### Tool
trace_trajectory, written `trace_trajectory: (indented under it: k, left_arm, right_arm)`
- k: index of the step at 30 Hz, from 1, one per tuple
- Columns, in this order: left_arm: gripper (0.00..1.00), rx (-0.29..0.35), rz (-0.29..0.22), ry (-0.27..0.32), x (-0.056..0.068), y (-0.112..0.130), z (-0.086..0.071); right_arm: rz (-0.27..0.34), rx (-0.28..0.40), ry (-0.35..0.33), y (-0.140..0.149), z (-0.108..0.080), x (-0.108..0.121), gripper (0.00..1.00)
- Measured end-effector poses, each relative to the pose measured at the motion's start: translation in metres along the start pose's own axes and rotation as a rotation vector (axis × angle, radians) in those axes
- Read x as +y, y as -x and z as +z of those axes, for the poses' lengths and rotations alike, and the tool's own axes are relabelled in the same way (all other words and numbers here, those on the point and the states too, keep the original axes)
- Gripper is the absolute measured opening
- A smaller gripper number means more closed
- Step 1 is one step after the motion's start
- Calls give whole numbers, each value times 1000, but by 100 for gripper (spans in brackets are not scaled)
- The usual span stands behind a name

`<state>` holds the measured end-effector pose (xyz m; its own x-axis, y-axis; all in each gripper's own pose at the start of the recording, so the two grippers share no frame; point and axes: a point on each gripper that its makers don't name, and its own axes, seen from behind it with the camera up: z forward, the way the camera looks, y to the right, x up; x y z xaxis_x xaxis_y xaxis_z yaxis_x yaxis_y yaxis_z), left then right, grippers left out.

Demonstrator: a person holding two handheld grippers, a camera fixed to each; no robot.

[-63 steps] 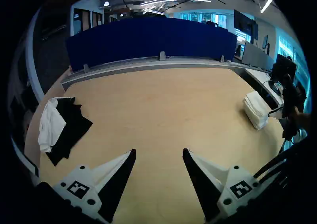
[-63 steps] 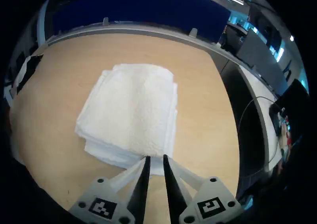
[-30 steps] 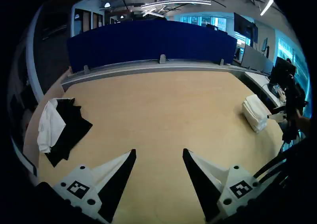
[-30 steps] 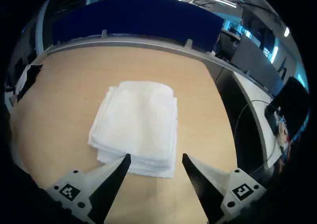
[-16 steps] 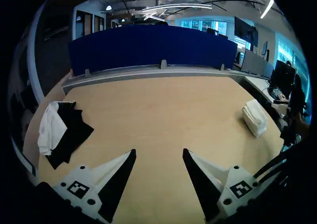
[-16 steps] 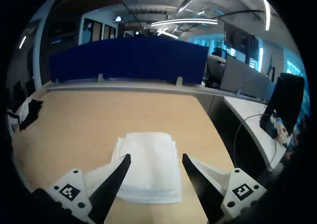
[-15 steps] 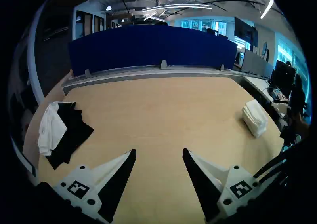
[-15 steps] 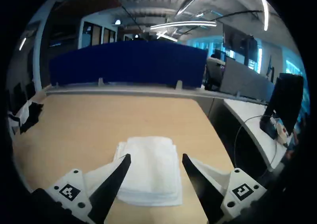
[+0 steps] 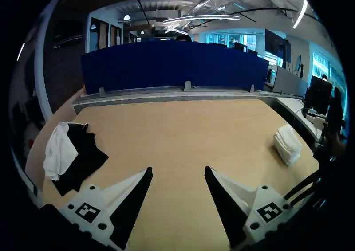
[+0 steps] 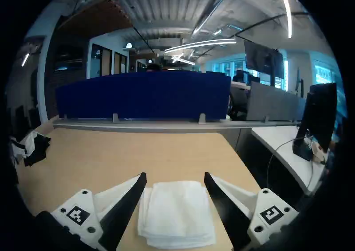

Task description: Fold towel

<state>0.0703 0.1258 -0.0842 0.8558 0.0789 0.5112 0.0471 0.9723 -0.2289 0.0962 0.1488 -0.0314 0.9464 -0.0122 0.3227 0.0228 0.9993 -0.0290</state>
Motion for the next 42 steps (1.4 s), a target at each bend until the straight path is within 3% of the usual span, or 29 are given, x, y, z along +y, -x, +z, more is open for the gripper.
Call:
trace_trajectory:
  k: [11,23,29,42]
  left_arm:
    - [87,94,-34,-43,-23,-30,2]
    - [87,192,-72,-81,-47,-62,2]
    - [87,243,-87,-92,-58,-79,-1]
    - [87,327,-68,-138,-79,-97,-5]
  right_arm:
    - [8,125,-25,-53,4,-49,100]
    - [-50,201,-58,-92,5,-119,100]
    - [-48,212,-79,-98,7,-148,100]
    - [-47,211,-64,-102,12,-165,100]
